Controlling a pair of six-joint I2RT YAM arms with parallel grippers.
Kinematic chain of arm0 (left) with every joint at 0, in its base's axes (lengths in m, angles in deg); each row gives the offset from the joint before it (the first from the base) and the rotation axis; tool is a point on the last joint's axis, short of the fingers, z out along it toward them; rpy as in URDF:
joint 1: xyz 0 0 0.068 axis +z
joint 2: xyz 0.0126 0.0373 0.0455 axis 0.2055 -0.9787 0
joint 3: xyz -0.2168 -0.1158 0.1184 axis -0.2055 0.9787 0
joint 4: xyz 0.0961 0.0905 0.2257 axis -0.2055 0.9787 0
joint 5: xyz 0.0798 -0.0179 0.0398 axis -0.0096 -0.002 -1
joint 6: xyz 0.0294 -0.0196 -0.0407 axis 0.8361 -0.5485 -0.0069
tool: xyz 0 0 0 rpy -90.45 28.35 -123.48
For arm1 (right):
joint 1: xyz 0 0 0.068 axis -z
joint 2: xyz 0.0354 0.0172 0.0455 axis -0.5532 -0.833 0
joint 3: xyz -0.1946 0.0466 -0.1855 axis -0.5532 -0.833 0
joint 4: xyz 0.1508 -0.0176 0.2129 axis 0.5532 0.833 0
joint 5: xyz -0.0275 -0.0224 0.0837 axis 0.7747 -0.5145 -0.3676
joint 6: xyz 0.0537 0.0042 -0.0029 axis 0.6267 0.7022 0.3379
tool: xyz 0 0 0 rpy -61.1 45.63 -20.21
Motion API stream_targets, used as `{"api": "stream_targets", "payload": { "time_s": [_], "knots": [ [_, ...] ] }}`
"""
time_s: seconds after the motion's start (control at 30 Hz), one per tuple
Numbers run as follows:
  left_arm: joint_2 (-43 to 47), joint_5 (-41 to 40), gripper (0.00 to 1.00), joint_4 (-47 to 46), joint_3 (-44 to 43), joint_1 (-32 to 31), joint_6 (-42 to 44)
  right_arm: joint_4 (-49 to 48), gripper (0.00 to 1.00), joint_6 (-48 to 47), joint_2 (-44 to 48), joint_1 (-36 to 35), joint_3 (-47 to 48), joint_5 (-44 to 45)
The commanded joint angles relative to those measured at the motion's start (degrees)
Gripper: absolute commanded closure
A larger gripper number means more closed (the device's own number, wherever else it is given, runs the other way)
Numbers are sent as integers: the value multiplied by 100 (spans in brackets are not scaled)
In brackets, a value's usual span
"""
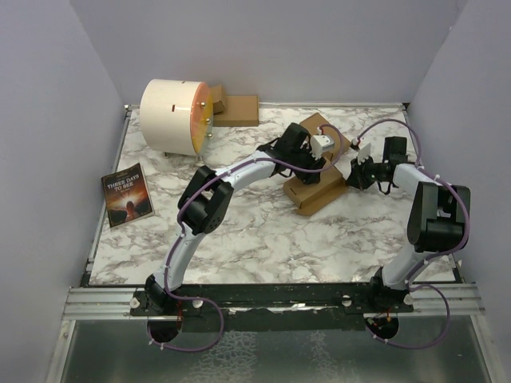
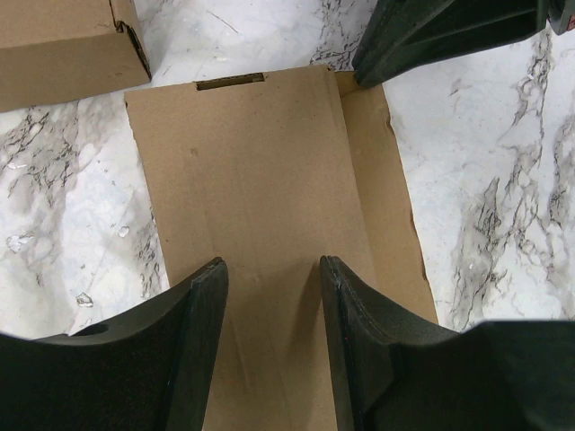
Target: Fold the paper box
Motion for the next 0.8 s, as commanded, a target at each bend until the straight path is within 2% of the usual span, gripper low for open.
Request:
{"api": "stream_targets", "payload": {
  "time_s": [0.0, 0.27, 0.57, 0.63, 0.77],
  "knots": [
    [-587, 294, 51, 968, 234, -169, 27, -83, 99, 92, 115, -84, 309, -205],
    [-611, 325, 51, 974, 217, -183, 47, -39, 99, 274, -86, -196, 565, -171],
    [-582, 228, 50, 924, 220, -182, -71, -24, 98, 224, 9, -204, 324, -100],
    [-565, 201, 50, 890, 213, -172, -119, 14, 95, 229, 129, -195, 282, -138],
    [-503, 129, 48, 860, 199, -166, -182, -26, 74, 425, 360, -76, 216, -341]
  ]
}}
